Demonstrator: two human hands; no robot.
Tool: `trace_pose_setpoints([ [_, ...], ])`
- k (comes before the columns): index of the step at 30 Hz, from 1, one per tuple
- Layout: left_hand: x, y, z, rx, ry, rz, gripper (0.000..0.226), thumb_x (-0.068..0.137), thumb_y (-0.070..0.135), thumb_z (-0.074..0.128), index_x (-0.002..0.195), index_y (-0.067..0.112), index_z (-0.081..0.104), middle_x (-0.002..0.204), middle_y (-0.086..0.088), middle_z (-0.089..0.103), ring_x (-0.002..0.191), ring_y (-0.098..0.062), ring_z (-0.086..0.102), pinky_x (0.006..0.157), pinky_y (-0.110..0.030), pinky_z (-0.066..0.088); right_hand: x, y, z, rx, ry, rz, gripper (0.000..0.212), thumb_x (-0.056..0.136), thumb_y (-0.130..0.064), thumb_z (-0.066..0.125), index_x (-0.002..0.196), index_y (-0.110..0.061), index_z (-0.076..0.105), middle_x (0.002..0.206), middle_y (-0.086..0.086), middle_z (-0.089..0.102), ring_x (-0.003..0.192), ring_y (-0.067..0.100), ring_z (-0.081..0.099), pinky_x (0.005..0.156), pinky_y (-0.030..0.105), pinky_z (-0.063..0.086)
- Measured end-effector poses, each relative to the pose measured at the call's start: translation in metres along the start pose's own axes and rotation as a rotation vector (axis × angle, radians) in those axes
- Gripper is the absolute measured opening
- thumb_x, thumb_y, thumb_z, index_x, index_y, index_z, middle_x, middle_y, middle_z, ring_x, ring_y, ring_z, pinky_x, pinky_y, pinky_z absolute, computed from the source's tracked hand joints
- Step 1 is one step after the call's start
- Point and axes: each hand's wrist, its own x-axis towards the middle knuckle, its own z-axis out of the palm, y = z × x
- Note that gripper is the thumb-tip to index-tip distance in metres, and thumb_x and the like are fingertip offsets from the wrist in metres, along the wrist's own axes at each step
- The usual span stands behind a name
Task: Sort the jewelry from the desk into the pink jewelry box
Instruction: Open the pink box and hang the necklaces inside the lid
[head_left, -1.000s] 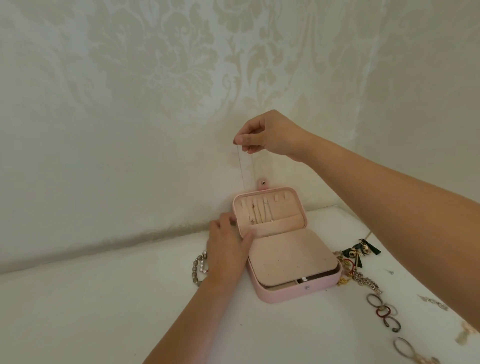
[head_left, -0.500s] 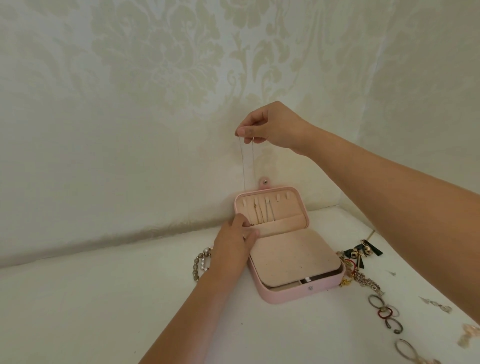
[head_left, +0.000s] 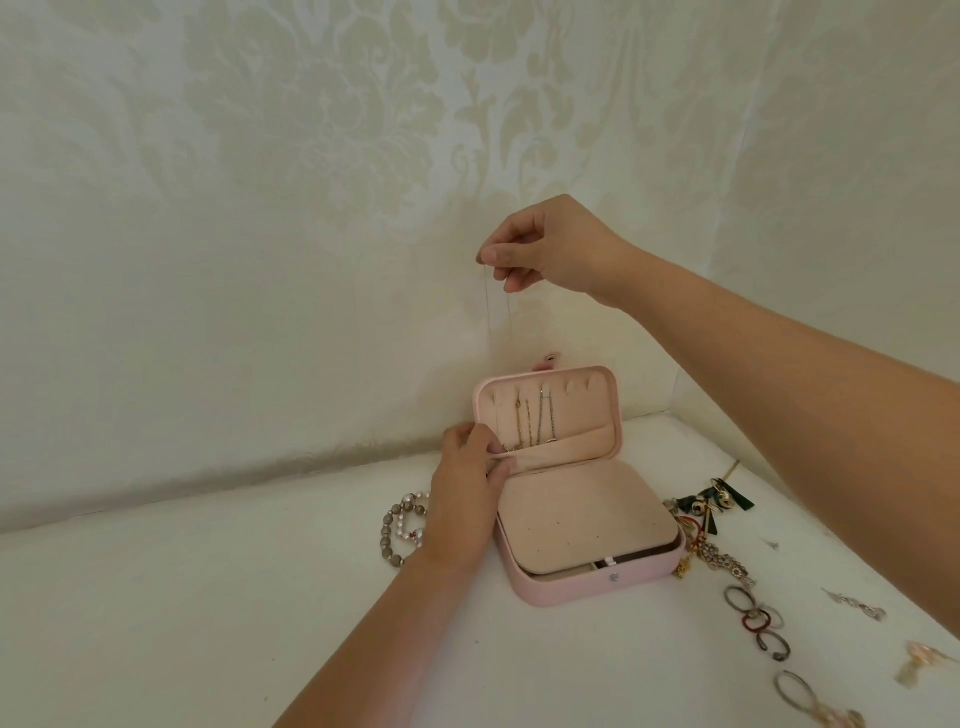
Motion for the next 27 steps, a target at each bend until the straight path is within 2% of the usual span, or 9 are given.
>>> trace_pose_setpoints([
  [4,-0.001,-0.001,-0.001,-0.001,0.006,0.011,0.015,0.085,0.012,0.066,0.088,0.014,0.051,0.117,0.002,0.045,0.066,0.001,0.046,0.065,0.000,0.033,-0.006,0.005,0.000,-0.016,0.001,0.014,0.011,0.088,-0.012,0.066,0.094,-0.003,0.070,0.074,0.005,0.066,0.057,0.008,0.064,0.067,0.020,0.057],
  [8,-0.001,-0.001,-0.001,0.005,0.009,0.004,0.014,0.085,0.012,0.066,0.088,0.011,0.052,0.120,0.001,0.045,0.073,-0.010,0.049,0.066,0.000,0.033,-0.010,0.010,0.003,-0.018,0.006,0.024,0.010,0.088,-0.011,0.065,0.093,-0.003,0.070,0.074,0.006,0.066,0.058,0.011,0.065,0.067,0.022,0.058],
  [13,-0.001,0.001,-0.001,0.063,0.005,0.007,0.012,0.087,0.015,0.063,0.094,0.013,0.054,0.119,0.000,0.044,0.065,-0.013,0.048,0.061,-0.016,0.033,-0.013,0.013,0.006,0.000,0.037,0.014,0.007,0.088,-0.009,0.064,0.089,-0.004,0.070,0.071,0.005,0.065,0.056,0.012,0.064,0.065,0.025,0.059],
  [15,-0.001,0.003,-0.002,0.082,0.000,0.012,0.010,0.088,0.015,0.062,0.096,0.013,0.056,0.117,-0.001,0.043,0.065,-0.014,0.050,0.063,-0.017,0.034,-0.013,0.013,0.005,0.011,0.046,0.013,0.007,0.088,-0.009,0.064,0.088,-0.004,0.070,0.071,0.005,0.065,0.055,0.011,0.063,0.064,0.025,0.058],
  [17,-0.001,0.005,-0.003,0.088,-0.004,0.024,0.012,0.089,0.015,0.060,0.100,0.014,0.057,0.118,-0.001,0.042,0.069,-0.016,0.053,0.066,-0.018,0.037,-0.013,0.013,0.005,0.014,0.044,0.018,0.008,0.088,-0.009,0.064,0.089,-0.004,0.070,0.071,0.005,0.065,0.055,0.011,0.063,0.062,0.023,0.057],
  [22,-0.001,0.006,-0.004,0.130,-0.019,0.058,0.024,0.090,0.013,0.058,0.113,0.019,0.058,0.122,-0.007,0.041,0.082,-0.026,0.062,0.073,-0.032,0.051,-0.013,0.012,0.005,0.010,0.035,0.019,0.007,0.088,-0.009,0.064,0.089,-0.005,0.070,0.071,0.005,0.065,0.056,0.011,0.063,0.062,0.022,0.057],
  [27,0.000,0.005,-0.004,0.211,-0.054,0.074,0.023,0.091,0.014,0.055,0.114,0.018,0.058,0.127,-0.010,0.038,0.085,-0.029,0.062,0.073,-0.038,0.053,-0.014,0.009,0.007,0.003,0.020,0.015,0.007,0.088,-0.009,0.064,0.087,-0.005,0.069,0.070,0.004,0.065,0.057,0.012,0.064,0.064,0.024,0.058],
])
